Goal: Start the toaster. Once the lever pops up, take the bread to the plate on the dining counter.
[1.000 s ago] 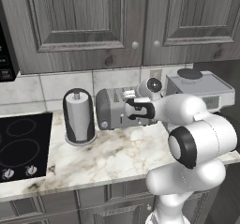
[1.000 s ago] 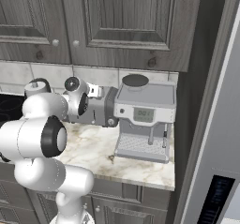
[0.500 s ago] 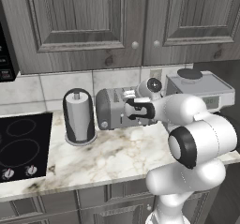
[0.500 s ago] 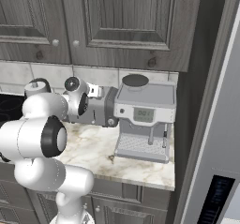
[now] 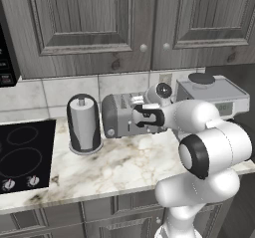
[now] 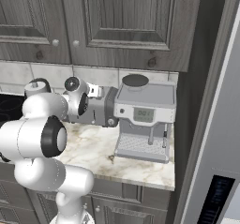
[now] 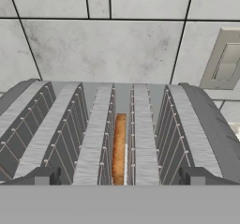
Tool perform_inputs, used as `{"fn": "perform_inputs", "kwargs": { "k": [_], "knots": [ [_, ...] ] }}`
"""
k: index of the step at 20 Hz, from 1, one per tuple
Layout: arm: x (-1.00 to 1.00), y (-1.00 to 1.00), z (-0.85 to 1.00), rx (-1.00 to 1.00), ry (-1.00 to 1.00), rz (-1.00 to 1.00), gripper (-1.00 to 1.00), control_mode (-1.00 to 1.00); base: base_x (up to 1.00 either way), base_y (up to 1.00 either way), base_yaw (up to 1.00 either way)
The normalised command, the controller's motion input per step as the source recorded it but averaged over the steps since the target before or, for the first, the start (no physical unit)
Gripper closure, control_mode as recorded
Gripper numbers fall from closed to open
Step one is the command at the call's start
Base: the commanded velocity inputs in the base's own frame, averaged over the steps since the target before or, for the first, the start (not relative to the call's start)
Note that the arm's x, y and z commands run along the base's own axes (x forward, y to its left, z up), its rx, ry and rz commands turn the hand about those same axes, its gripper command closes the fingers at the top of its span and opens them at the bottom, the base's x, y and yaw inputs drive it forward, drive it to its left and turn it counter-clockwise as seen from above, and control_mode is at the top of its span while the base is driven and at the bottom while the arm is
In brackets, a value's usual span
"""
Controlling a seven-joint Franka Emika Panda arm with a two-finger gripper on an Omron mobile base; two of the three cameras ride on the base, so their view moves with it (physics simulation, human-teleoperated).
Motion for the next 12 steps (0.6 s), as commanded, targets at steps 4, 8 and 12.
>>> {"fn": "perform_inputs", "kwargs": {
  "k": [4,8,12],
  "knots": [
    [0.0,0.0,0.0,0.0,0.0,0.0,-1.0,-1.0,0.0,0.0,0.0],
    [0.0,0.0,0.0,0.0,0.0,0.0,-1.0,-1.0,0.0,0.0,0.0],
    [0.0,0.0,0.0,0.0,0.0,0.0,-1.0,-1.0,0.0,0.0,0.0]
  ]
}}
